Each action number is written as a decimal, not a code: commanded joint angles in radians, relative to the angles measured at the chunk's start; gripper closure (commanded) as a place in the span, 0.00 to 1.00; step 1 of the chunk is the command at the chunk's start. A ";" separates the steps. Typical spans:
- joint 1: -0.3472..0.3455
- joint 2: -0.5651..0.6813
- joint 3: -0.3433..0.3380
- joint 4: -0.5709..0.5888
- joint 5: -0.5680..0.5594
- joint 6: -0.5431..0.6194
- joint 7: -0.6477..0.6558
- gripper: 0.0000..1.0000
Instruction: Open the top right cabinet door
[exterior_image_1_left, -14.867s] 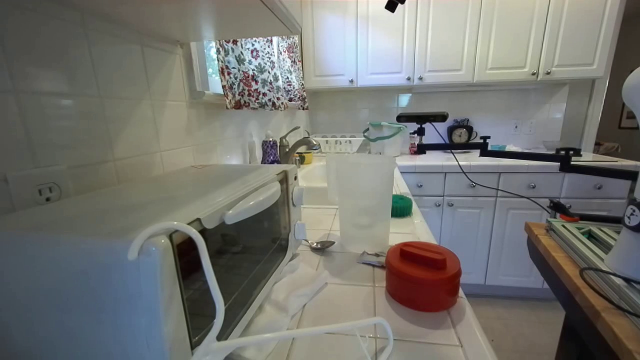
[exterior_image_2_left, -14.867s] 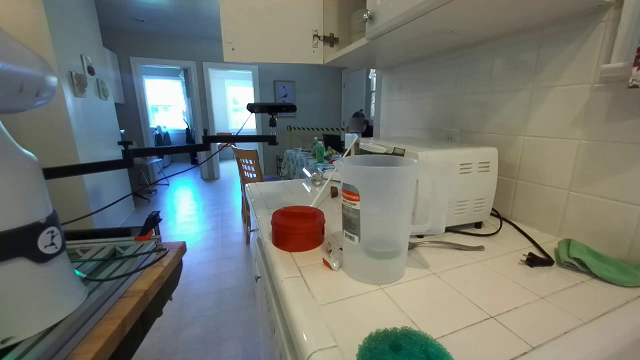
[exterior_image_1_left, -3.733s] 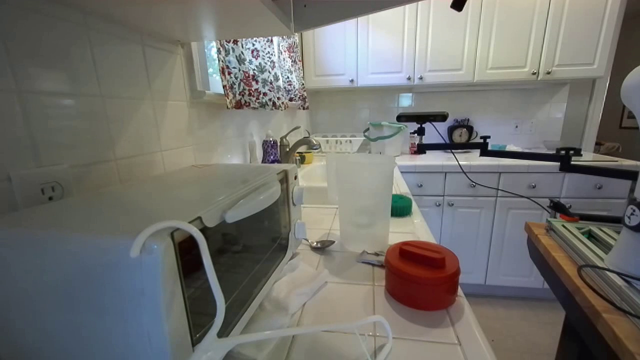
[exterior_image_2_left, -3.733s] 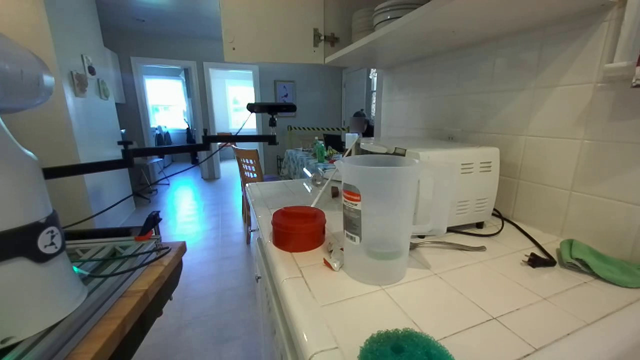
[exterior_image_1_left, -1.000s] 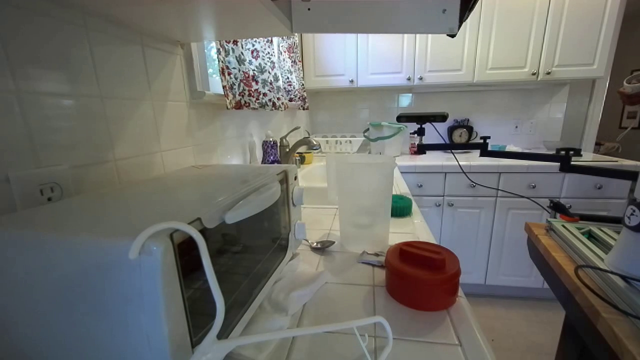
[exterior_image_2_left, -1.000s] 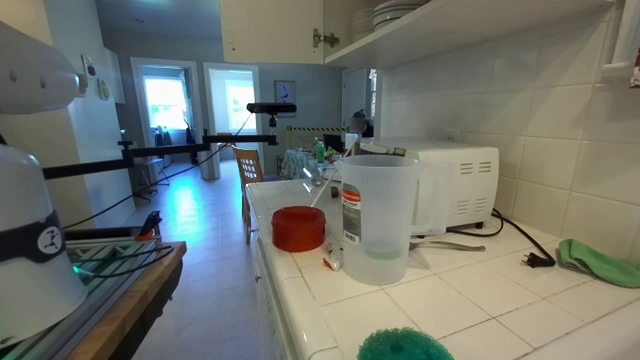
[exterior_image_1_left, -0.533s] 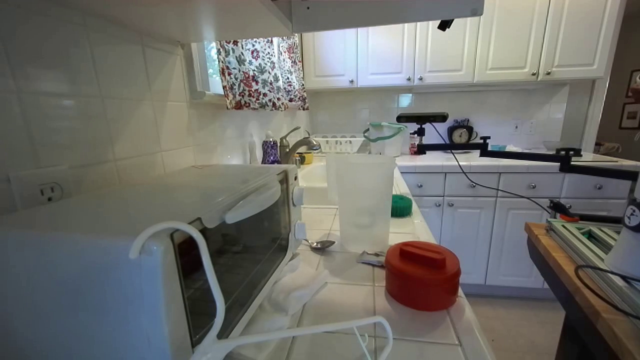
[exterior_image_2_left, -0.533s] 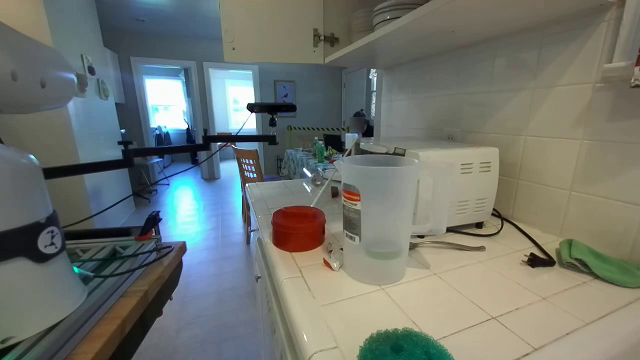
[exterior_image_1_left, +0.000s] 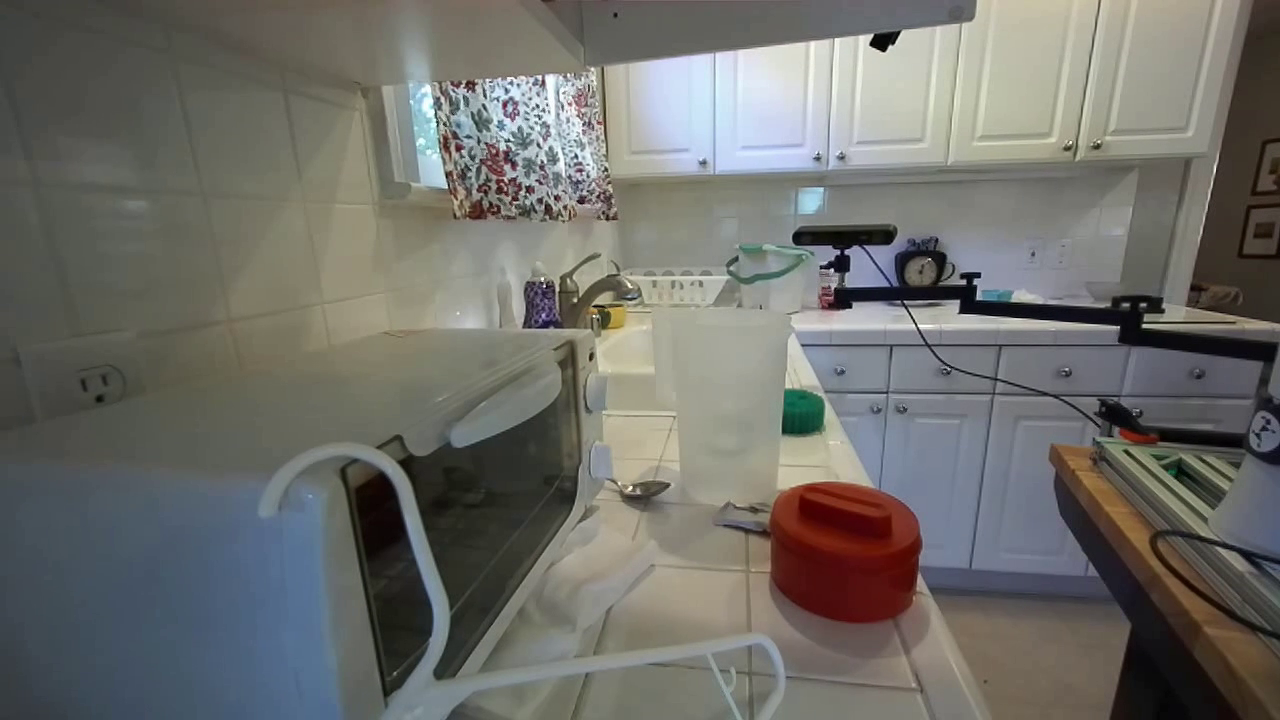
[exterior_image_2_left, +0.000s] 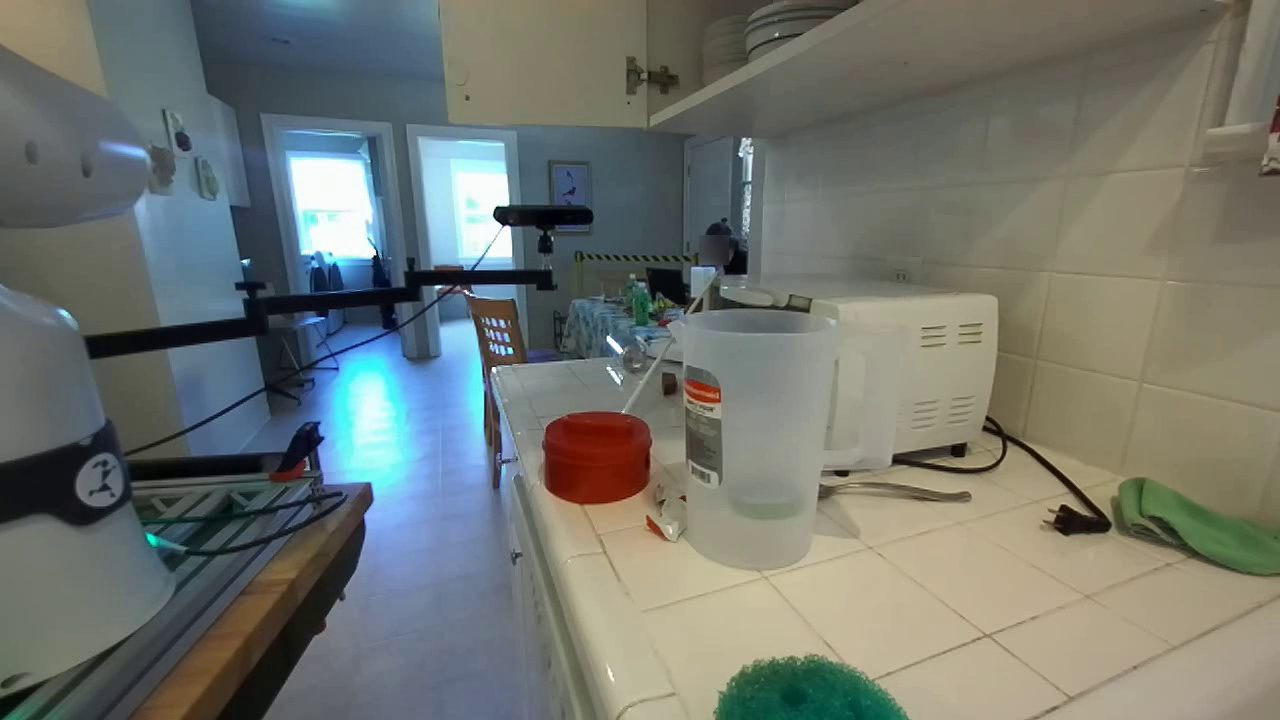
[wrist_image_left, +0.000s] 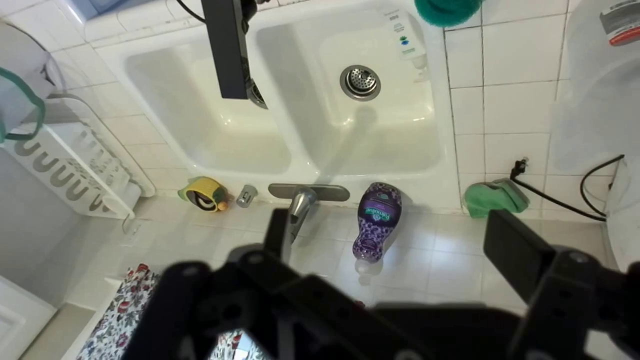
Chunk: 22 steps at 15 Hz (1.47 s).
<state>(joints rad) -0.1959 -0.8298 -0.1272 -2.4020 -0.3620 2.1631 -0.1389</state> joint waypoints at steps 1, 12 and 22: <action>0.047 0.004 -0.016 0.020 0.041 -0.042 -0.037 0.00; 0.072 -0.069 0.014 0.038 0.014 -0.291 -0.041 0.00; 0.239 -0.110 0.056 0.008 0.103 -0.481 -0.082 0.00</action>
<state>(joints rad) 0.0063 -0.9323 -0.0682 -2.3897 -0.2928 1.7053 -0.1865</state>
